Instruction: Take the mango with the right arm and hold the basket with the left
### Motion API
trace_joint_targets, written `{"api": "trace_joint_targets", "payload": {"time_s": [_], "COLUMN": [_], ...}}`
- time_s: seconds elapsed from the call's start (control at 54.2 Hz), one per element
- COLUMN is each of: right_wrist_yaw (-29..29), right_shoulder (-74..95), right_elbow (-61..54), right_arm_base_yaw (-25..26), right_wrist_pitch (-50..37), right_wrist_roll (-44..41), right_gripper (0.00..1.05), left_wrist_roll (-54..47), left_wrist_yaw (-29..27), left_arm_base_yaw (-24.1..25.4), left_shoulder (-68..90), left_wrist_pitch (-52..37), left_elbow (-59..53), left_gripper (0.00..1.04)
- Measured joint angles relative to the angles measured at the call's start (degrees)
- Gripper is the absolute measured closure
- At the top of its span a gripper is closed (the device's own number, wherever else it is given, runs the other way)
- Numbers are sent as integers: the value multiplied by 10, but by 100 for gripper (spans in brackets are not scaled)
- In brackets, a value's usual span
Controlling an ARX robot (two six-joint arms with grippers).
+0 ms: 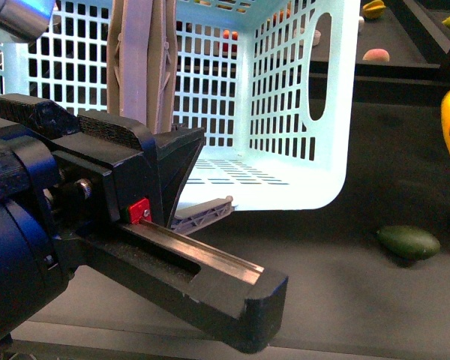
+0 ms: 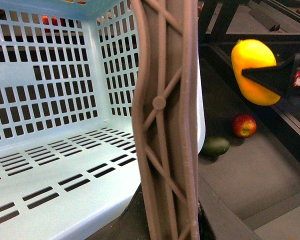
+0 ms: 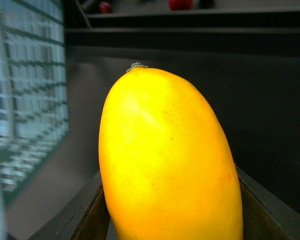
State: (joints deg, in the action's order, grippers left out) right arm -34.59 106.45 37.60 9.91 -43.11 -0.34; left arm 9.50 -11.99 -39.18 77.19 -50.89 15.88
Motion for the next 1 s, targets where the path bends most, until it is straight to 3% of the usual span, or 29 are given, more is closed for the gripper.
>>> {"api": "trace_joint_targets", "payload": {"time_s": [0.314, 0.942, 0.997], "right_wrist_yaw": [9, 118, 132], "right_shoulder": [-77, 32, 35], "right_elbow": [1, 178, 182], "right_arm_base_yaw": [-153, -331, -337], "right_wrist_pitch": [-28, 12, 10], "right_wrist_roll": [163, 227, 228], "right_gripper": [46, 46, 38], "left_wrist_roll": [0, 0, 0], "left_wrist_yaw": [1, 0, 0], "left_arm_base_yaw": [0, 0, 0], "left_shoulder": [0, 0, 0], "left_wrist_pitch": [0, 0, 0], "left_elbow": [0, 0, 0], "left_gripper": [97, 97, 97]}}
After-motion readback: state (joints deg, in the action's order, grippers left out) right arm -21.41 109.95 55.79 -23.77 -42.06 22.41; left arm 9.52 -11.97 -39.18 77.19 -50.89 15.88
